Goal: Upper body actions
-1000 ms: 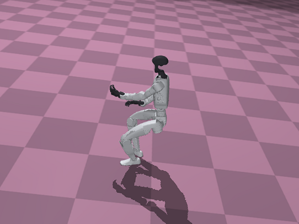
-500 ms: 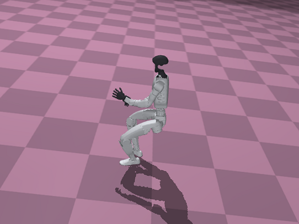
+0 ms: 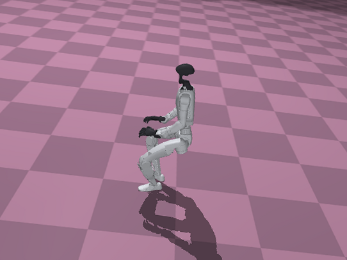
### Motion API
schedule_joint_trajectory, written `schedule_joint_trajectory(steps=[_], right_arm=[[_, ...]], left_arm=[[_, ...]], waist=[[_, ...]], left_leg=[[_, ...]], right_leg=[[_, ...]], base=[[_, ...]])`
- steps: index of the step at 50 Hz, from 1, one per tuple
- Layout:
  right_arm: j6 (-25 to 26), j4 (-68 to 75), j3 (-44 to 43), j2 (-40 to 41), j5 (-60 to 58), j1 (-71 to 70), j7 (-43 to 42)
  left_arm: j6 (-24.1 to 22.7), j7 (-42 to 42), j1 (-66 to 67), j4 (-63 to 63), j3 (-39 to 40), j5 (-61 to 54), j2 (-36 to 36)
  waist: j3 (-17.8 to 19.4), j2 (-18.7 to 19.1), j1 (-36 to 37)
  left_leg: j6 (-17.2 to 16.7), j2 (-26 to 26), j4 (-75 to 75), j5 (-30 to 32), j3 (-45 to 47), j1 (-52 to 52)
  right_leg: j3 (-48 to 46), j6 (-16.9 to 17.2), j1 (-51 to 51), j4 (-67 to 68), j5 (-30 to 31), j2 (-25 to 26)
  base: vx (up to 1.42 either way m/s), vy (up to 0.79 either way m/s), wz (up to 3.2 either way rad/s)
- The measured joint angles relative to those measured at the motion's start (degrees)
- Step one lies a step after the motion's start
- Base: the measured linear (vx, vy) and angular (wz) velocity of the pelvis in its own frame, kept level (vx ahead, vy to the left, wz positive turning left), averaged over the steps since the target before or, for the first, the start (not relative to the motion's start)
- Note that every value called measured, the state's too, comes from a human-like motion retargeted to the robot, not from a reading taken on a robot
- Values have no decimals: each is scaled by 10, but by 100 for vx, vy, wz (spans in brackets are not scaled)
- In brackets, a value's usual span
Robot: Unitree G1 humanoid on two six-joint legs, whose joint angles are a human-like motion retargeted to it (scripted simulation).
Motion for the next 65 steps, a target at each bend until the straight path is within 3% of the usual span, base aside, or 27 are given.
schedule_joint_trajectory(steps=[8, 15, 25, 40, 57, 65], right_arm=[[-4, -2, 6, -5, 11, 5, -4], [-4, -3, 9, -5, 11, 8, -4], [-7, -11, 4, -3, 11, 10, -4], [-9, -16, 12, -3, 16, -1, -4], [-11, 9, 21, 12, 6, -7, -3], [-13, 18, 22, 14, 7, -11, -2]], left_arm=[[15, 53, 23, 28, 2, -27, -27], [18, 18, 20, 42, 4, -47, -37], [21, 63, 19, 47, 12, -45, -44], [27, 62, 9, 44, 15, -51, -39], [10, -1, -124, 64, 54, -151, -133], [-31, -127, -248, 141, 86, -299, -193]], waist=[[-2, -2, 1], [-4, -4, 0], [1, -6, -1], [16, -8, -13], [1, -12, -23], [-1, -10, -27]], left_leg=[[-1, 1, 1, 0, -1, -1], [-1, 1, 1, 1, -2, -1], [-2, 2, 1, 1, -3, -2], [0, 0, 0, 0, -2, -1], [0, 2, 1, 0, -2, 0], [-1, 3, 1, 0, -2, 3]], right_leg=[[0, 1, -1, -1, 1, 1], [1, 0, -2, 0, 0, 1], [1, 0, -3, 0, 1, 2], [0, 2, 0, 0, 0, 1], [-1, 1, 1, 0, -1, 2], [-1, 1, 4, 0, 0, 1]], base=[[0, 0, 0], [0, 0, 0], [0, 0, 0], [0, 0, 0], [0, 0, 0], [0, 0, 0]])
